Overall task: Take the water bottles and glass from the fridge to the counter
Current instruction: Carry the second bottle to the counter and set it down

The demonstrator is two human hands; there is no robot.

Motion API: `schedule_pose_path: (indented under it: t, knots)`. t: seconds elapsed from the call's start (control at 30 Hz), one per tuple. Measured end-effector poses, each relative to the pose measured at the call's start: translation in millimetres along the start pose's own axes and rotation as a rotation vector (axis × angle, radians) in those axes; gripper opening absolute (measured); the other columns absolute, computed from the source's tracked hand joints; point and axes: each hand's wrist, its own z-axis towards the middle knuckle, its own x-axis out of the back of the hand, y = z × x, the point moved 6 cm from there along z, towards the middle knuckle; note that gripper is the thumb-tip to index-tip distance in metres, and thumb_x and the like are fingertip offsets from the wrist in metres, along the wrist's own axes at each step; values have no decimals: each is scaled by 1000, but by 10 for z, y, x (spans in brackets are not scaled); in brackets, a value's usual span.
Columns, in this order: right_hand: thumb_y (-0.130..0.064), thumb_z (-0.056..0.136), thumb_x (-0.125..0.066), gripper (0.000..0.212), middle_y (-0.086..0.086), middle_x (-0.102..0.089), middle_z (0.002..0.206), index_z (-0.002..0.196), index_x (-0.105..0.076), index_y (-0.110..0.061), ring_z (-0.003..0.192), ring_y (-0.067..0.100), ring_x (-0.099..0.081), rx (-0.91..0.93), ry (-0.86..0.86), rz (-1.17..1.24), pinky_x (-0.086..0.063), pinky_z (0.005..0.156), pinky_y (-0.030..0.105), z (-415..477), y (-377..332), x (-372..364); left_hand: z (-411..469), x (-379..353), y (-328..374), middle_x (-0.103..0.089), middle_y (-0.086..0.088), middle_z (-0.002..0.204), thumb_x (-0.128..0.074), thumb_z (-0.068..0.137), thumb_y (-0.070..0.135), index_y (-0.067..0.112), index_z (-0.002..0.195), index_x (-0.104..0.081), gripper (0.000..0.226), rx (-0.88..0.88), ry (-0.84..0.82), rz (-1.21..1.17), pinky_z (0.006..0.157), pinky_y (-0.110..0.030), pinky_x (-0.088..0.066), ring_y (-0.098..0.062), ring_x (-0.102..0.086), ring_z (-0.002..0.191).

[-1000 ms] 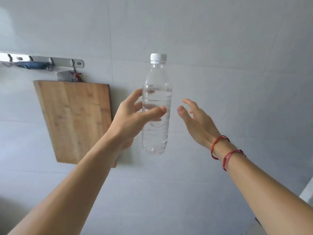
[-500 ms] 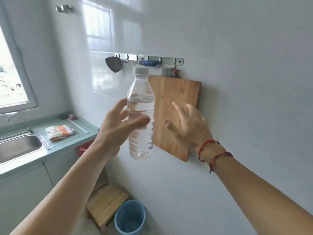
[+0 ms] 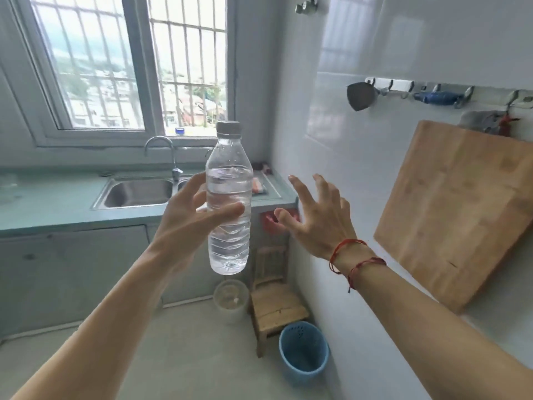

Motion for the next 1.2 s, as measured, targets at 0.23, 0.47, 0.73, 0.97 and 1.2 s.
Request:
schedule_pose_path:
  t: [0.23, 0.47, 0.73, 0.97, 1.2]
  knots:
    - [-71, 90, -37, 69, 11, -19, 160, 151, -21, -42, 145, 34, -20, 154, -65, 60, -25, 111, 56, 368, -1110, -663, -242, 1196, -91, -76, -4, 111, -89, 60, 29, 28, 126, -62, 71, 16, 198, 22, 79, -31, -61, -24, -75, 98]
    - [-70, 89, -39, 70, 11, -21, 158, 152, -21, -44, 144, 31, -20, 278, -125, 192, -23, 112, 56, 531, -2100, -1092, -520, 2041, -122, -77, -7, 105, -89, 67, 10, 23, 123, -63, 64, 49, 358, 43, 72, -23, -58, -25, -76, 92]
    - [-72, 88, -37, 71, 11, -22, 159, 152, -20, -46, 145, 31, -21, 426, -177, 258, -25, 112, 54, 705, -2798, -1472, -750, 2500, -115, -77, -8, 104, -88, 62, 14, 26, 118, -67, 61, 70, 527, 107, 73, -24, -58, -25, -76, 93]
    - [-73, 89, -36, 69, 12, -20, 160, 151, -21, -47, 146, 30, -19, 522, -243, 309, -22, 114, 54, 881, -3046, -1645, -773, 2553, -47, -76, -10, 110, -92, 58, 21, 19, 124, -63, 72, 81, 641, 140, 76, -27, -58, -27, -74, 98]
    - [-73, 89, -36, 68, 12, -20, 160, 150, -22, -47, 146, 29, -20, 565, -273, 332, -20, 114, 52, 1067, -3091, -1769, -716, 2510, -102, -74, -13, 113, -86, 64, 14, 9, 125, -59, 67, 103, 692, 183, 86, -37, -59, -31, -72, 103]
